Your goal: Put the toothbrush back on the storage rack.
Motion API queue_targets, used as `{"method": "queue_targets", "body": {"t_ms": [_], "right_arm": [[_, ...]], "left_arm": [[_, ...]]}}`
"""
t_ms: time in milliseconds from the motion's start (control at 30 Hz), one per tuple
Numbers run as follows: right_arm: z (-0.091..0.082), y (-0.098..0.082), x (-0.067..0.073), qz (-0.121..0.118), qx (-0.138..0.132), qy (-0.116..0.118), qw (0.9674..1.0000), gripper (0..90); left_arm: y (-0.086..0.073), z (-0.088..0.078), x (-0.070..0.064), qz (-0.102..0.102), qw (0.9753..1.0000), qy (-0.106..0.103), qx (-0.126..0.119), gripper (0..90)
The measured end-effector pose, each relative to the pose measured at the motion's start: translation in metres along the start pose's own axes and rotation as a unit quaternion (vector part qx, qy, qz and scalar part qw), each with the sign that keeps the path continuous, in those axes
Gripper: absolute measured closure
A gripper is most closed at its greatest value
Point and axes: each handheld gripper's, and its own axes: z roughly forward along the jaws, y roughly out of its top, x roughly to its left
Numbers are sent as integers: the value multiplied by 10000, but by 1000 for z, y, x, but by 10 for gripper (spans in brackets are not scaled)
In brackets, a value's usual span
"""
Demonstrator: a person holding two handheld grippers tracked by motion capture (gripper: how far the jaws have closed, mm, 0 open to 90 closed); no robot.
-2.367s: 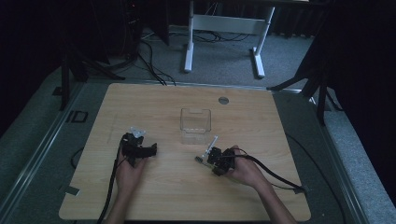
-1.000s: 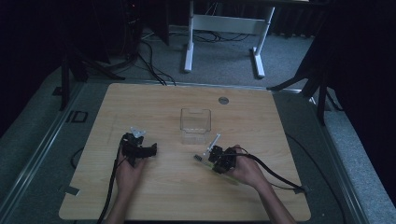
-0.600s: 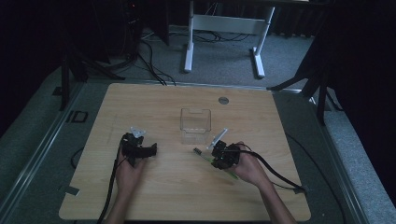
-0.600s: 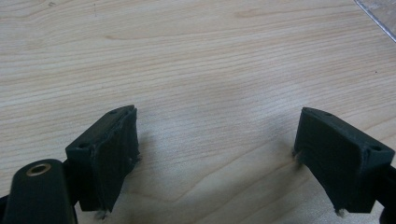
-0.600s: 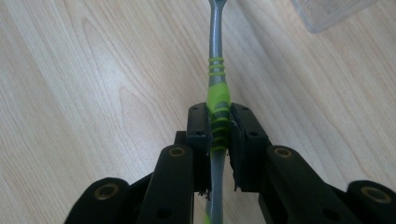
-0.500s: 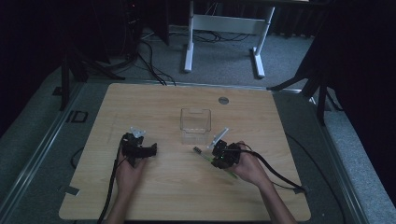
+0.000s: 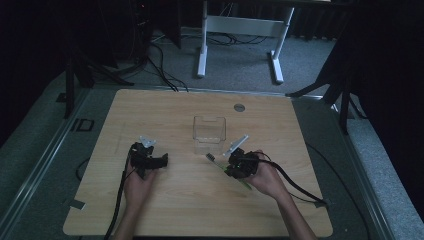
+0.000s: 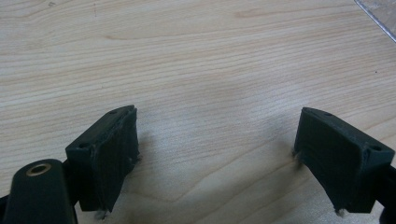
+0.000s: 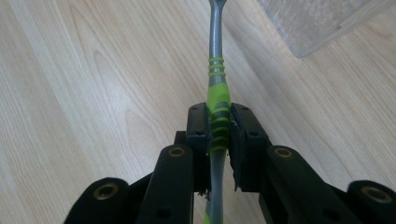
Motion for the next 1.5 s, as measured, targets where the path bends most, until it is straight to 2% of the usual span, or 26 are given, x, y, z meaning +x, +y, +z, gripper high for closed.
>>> {"method": "queue_targets", "body": {"t_ms": [500,700,900,1500], "right_arm": [[-8,0,0,82,-325,-28,9994,790],[-13,1,-1,195,-530,-66,9984,789],[-13,1,-2,213,-600,-69,9979,789],[-18,1,-4,381,-1019,-88,9940,789]], "left_arm": [[0,0,0,0,10000,0,2,140],[0,0,0,1,10000,-1,2,140],[0,0,0,0,10000,0,1,141],[0,0,0,-1,10000,0,0,140]]}}
